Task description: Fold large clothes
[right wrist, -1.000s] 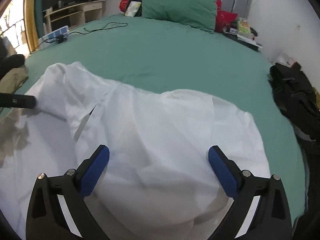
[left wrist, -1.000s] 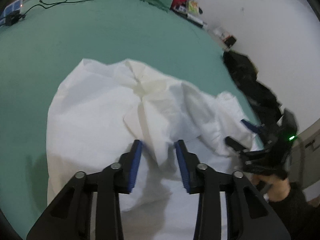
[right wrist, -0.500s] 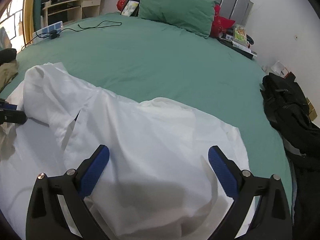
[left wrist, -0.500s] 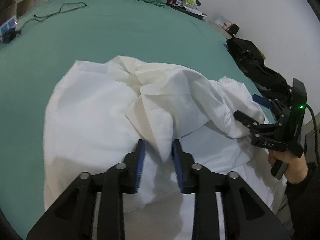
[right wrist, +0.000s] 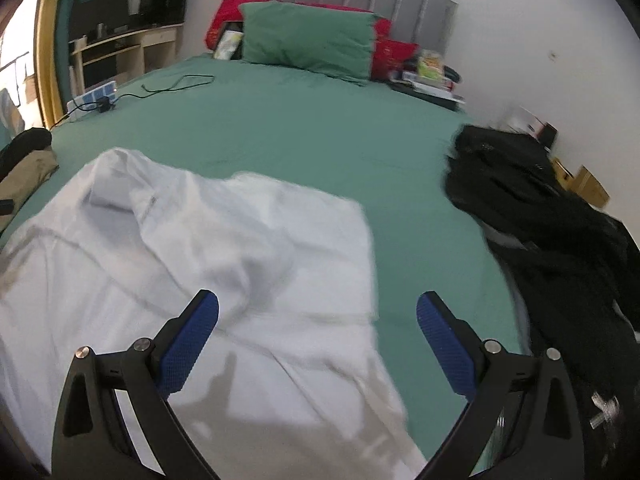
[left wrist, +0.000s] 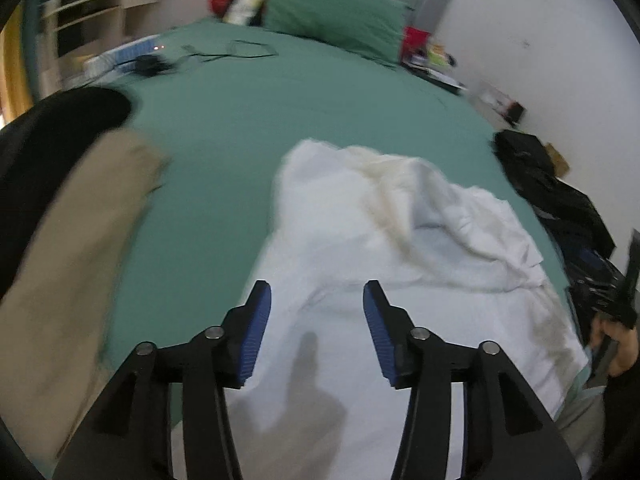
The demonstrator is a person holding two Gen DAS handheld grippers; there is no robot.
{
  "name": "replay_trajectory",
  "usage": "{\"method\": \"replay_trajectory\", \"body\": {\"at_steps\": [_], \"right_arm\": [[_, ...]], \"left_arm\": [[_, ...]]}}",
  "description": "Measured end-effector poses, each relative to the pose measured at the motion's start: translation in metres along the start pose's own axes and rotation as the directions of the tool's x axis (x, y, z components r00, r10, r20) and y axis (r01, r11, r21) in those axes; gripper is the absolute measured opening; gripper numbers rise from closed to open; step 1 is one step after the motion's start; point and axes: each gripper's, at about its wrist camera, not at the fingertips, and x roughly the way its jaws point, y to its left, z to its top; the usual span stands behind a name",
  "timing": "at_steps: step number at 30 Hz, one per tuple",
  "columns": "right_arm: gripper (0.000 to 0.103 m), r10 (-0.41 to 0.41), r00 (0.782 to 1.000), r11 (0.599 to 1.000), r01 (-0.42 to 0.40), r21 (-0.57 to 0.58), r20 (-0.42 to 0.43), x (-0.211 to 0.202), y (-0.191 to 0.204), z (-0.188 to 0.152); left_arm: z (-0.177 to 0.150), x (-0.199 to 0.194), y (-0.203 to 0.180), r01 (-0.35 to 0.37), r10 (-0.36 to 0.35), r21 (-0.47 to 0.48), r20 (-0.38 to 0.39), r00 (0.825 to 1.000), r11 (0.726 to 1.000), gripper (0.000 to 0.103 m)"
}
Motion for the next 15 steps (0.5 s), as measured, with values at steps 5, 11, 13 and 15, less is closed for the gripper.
{"method": "replay_trajectory", "body": {"at_steps": [5,11,13,15], "right_arm": [[0.098,-0.005,0.998,0.998,0.008,0.063,-0.055,-0.021,-0.044,-0.05],[0.098,0.062,0.985,0.979,-0.028,0.201,-0.162,-0.02,-0.082,-0.103],[0.098,0.095,0.98,0.971,-0.052,0.234,-0.175,-0.019,-0.084,-0.113],[0.092,0.108,0.976,0.971,-0.063,0.23,-0.188,-0.02,-0.081,-0.119]], "left_arm": [[-0.043,-0.025,0.042,-0.06,0.058,-0.071,-0.039,0.998,0.996,0.055],[-0.076,-0.004,0.051,-0.074,0.06,-0.073,-0.185,0.981,0.995,0.068],[-0.081,-0.006,0.046,-0.093,0.087,-0.031,-0.158,0.984,0.995,0.068],[-0.082,-0.005,0.044,-0.111,0.108,-0.014,-0.165,0.98,0.994,0.068]]}}
